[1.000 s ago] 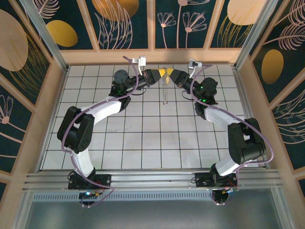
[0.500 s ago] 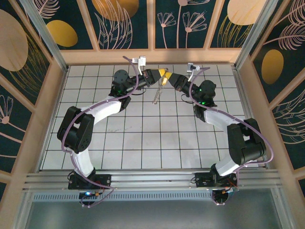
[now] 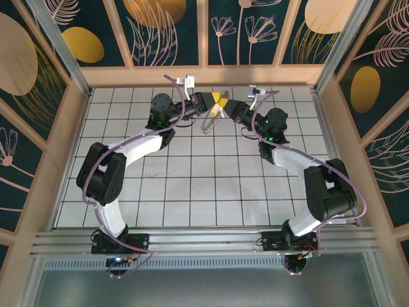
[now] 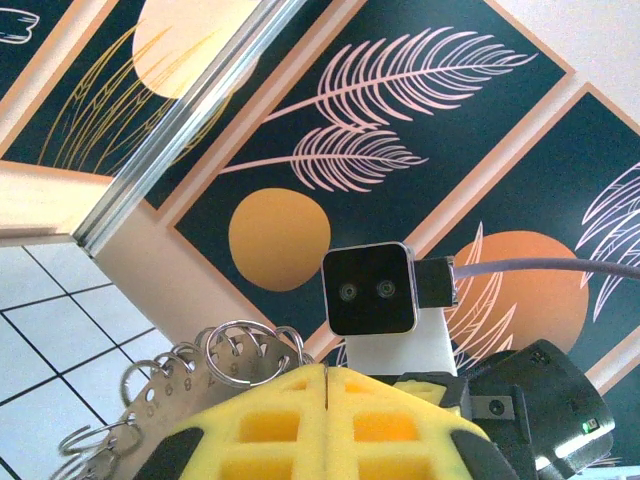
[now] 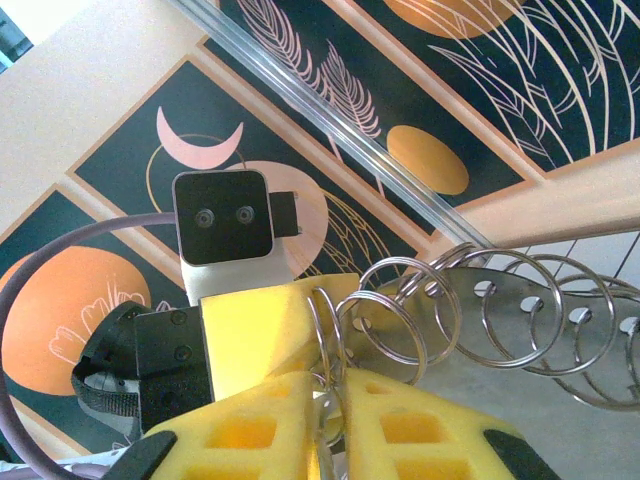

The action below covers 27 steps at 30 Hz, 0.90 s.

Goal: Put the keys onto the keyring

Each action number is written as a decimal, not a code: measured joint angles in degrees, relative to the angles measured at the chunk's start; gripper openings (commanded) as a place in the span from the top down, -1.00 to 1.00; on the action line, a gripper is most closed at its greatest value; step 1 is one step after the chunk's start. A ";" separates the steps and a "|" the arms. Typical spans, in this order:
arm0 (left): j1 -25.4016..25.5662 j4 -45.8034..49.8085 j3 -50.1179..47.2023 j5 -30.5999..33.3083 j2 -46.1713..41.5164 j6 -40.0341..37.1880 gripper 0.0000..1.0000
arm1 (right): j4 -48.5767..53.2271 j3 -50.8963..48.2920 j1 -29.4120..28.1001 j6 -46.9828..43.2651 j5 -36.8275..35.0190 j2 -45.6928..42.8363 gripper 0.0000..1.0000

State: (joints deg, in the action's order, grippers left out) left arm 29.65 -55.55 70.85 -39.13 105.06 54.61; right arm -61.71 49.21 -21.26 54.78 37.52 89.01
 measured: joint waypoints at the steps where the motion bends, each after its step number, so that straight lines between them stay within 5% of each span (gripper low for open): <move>1: 0.00 0.02 0.00 0.00 0.00 0.00 1.00 | 0.02 0.00 0.00 0.00 0.00 0.00 0.65; 11: 0.00 -0.42 0.00 0.00 0.00 0.02 1.00 | 2.75 -2.97 2.14 -0.48 0.46 -3.54 0.28; 27: 0.00 -1.27 0.00 0.02 0.00 0.63 1.00 | 5.99 -1.40 4.37 -1.20 0.44 -8.46 0.31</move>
State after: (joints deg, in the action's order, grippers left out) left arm 29.65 -56.82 70.85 -39.11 105.06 55.24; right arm -55.72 47.81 -16.88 53.58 37.95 80.55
